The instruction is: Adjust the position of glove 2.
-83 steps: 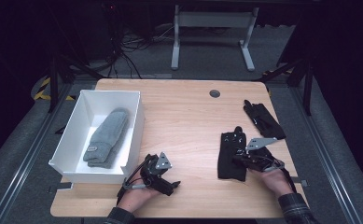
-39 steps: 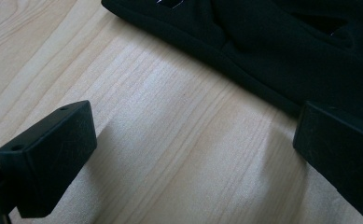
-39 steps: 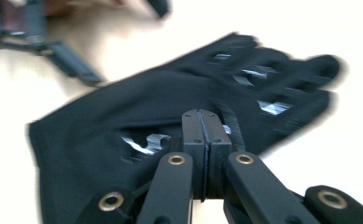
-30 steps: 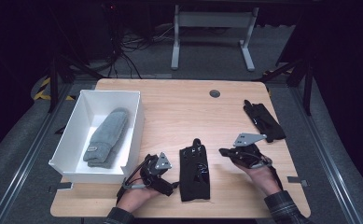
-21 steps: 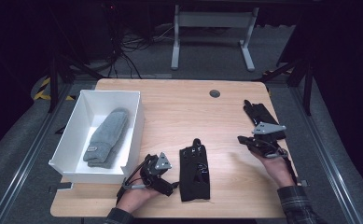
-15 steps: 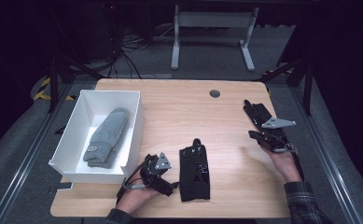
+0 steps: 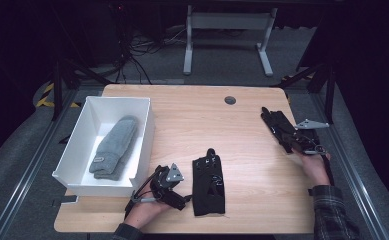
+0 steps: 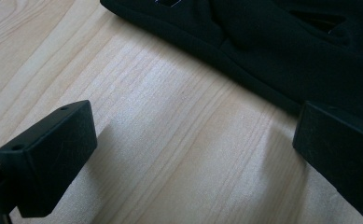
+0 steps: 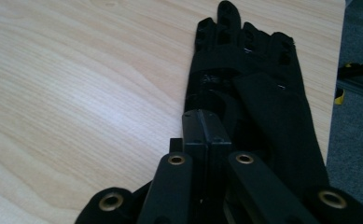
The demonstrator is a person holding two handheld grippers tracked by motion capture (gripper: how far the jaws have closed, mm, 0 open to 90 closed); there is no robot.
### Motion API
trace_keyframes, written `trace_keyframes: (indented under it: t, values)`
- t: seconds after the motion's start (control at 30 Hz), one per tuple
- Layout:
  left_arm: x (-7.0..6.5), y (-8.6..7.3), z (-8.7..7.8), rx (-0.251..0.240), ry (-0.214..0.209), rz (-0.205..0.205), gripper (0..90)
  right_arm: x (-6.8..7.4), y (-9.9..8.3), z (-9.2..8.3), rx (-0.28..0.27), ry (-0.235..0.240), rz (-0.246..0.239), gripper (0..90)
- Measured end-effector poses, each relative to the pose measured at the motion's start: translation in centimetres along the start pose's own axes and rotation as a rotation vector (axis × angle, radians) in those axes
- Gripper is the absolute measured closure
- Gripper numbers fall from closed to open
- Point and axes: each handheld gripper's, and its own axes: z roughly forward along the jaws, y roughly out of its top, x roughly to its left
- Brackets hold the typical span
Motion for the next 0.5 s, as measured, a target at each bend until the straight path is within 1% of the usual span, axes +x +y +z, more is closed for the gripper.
trace_keyframes:
  t: [0.07, 0.17, 0.2, 0.23, 0.37, 0.5]
  values:
    - [0.0, 0.0, 0.0, 0.0, -0.003, 0.003, 0.1, -0.4, -0.2, 0.4, 0.019, -0.016, 0.0, 90.0]
    - [0.1, 0.1, 0.1, -0.001, -0.002, 0.003, 0.0, -0.7, -0.6, 1.0, 0.043, -0.022, -0.003, 90.0]
    - [0.0, 0.1, 0.1, 0.006, -0.002, -0.009, 0.0, -0.7, -0.7, 1.2, 0.05, -0.018, -0.002, 90.0]
    - [0.0, 0.1, 0.1, 0.002, -0.002, -0.001, 0.0, -0.7, -0.8, 1.4, 0.054, -0.017, -0.009, 90.0]
    - [0.0, 0.1, 0.1, 0.001, 0.0, -0.001, 0.0, -0.6, -0.9, 1.5, 0.062, -0.019, -0.01, 90.0]
    - [0.0, 0.1, 0.1, 0.0, -0.003, 0.0, 0.0, -0.1, -0.9, 1.2, 0.073, -0.001, -0.013, 90.0]
